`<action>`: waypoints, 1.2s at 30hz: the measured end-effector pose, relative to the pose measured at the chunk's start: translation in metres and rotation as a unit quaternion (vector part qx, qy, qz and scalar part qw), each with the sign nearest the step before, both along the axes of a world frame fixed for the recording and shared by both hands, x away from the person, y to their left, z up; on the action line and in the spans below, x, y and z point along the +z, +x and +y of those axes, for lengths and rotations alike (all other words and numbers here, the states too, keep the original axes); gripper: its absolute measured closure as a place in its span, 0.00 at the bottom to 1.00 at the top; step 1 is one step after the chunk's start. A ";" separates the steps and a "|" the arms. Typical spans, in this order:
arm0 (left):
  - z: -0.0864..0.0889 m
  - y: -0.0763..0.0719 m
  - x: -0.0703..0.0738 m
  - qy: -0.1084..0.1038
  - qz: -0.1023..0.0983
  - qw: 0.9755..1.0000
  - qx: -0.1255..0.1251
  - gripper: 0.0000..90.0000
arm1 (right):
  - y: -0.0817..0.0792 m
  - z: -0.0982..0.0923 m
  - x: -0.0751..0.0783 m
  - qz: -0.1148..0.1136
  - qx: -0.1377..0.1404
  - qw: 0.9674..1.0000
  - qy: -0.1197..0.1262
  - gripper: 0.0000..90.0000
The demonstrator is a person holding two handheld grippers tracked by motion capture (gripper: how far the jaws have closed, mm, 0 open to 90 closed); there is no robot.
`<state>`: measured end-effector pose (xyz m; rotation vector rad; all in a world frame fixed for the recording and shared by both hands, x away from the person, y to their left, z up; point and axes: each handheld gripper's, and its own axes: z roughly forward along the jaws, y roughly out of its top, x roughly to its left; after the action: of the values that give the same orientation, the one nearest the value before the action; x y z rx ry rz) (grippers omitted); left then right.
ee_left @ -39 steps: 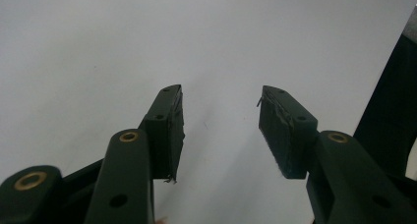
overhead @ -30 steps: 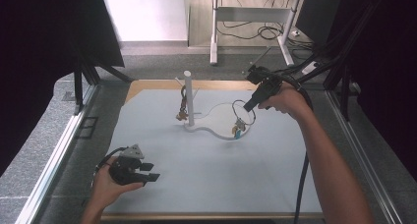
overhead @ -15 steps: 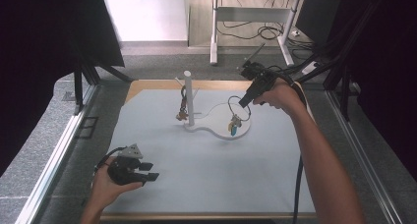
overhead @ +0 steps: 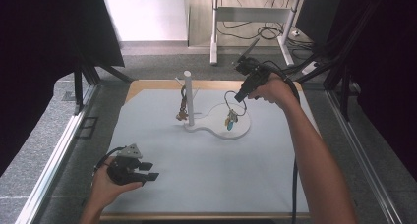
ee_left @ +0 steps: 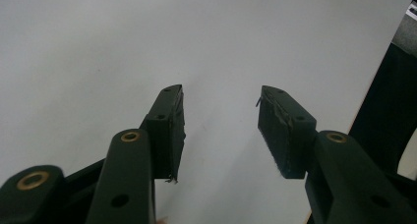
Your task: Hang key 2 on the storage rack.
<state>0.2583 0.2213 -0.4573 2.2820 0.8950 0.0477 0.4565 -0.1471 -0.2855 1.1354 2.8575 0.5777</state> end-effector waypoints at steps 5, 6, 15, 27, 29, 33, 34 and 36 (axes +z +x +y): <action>-0.001 0.000 0.000 -0.003 0.001 1.000 -0.001 0.59 | 0.007 0.005 -0.002 -0.001 0.000 1.000 0.001 0.98; -0.001 0.000 0.000 -0.002 -0.001 1.000 -0.003 0.59 | 0.008 0.007 -0.002 -0.005 0.002 1.000 0.001 0.98; 0.000 0.001 0.000 0.001 -0.001 1.000 -0.005 0.59 | 0.017 0.018 -0.008 0.002 0.004 1.000 0.001 0.98; 0.000 0.001 0.000 0.001 0.000 1.000 -0.010 0.59 | 0.023 0.033 -0.009 -0.005 0.020 1.000 0.013 0.98; 0.001 0.001 0.001 -0.001 0.000 1.000 -0.011 0.59 | 0.025 0.034 -0.009 -0.007 0.021 1.000 0.010 0.98; 0.001 0.001 0.001 -0.005 0.000 1.000 -0.007 0.59 | 0.028 0.038 -0.009 -0.005 0.018 1.000 0.011 0.98; 0.001 0.001 0.001 -0.003 -0.001 1.000 -0.010 0.59 | 0.029 0.039 -0.009 -0.006 0.015 1.000 0.012 0.98; 0.000 0.001 0.001 -0.002 0.000 1.000 -0.010 0.59 | 0.031 0.041 -0.009 -0.010 0.017 1.000 0.009 0.98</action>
<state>0.2594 0.2217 -0.4561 2.2863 0.8703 0.0376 0.4874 -0.1064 -0.2945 1.0806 2.8655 0.6126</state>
